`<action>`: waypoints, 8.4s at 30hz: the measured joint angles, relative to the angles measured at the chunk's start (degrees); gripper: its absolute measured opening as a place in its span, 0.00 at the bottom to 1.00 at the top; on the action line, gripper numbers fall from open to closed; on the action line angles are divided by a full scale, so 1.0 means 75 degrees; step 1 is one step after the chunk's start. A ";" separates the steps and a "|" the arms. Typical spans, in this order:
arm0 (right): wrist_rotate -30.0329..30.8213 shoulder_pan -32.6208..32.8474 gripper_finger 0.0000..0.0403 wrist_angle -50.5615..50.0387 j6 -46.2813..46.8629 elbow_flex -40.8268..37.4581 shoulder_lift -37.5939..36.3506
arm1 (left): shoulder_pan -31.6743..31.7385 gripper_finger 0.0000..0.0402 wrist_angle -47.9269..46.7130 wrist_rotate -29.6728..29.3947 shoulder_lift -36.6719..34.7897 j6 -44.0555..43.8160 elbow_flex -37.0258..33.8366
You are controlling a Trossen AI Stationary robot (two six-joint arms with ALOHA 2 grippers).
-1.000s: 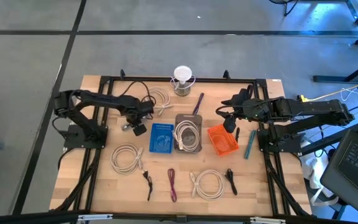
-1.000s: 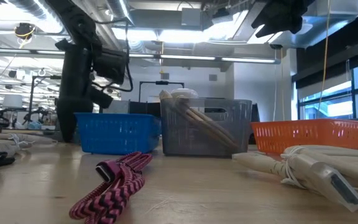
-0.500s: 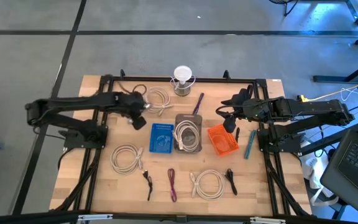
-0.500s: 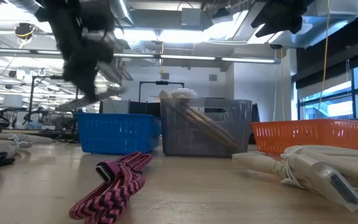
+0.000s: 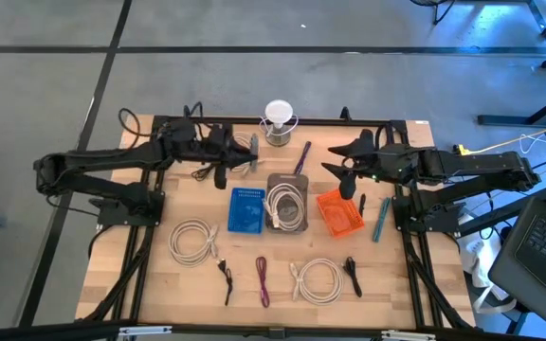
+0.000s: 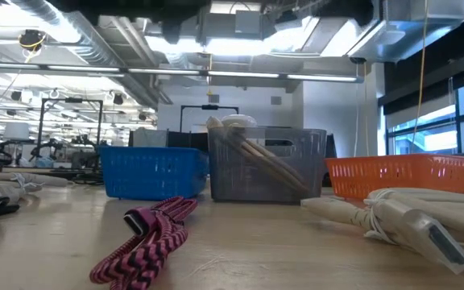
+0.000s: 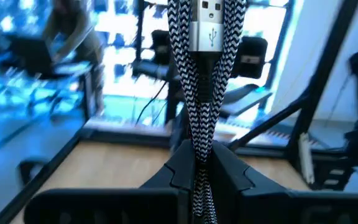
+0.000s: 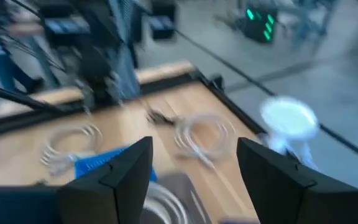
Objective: Pick & Place USB Port
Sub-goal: Put the black and white charger cable into the orange bin, then put the black charger cable into the blue bin
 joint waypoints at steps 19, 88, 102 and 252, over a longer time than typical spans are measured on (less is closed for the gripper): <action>-0.1071 0.0000 0.59 0.3083 -0.1383 -0.0003 0.1082 | -0.0444 0.05 0.2028 0.1500 0.2802 -0.0371 0.1690; 0.0418 0.1000 0.04 -0.0783 0.6097 -0.3516 -0.0103 | -0.0431 0.36 -0.3816 -0.1549 0.2010 0.1600 0.2713; -0.0220 0.1003 0.04 0.1004 0.6228 -0.4010 0.0805 | -0.0431 0.36 -0.3814 -0.1546 0.2010 0.1603 0.2710; 0.3460 0.2274 0.00 -0.3877 0.3583 0.1359 0.1381 | -0.0966 0.36 -0.1800 -0.0175 0.2262 0.2057 0.2707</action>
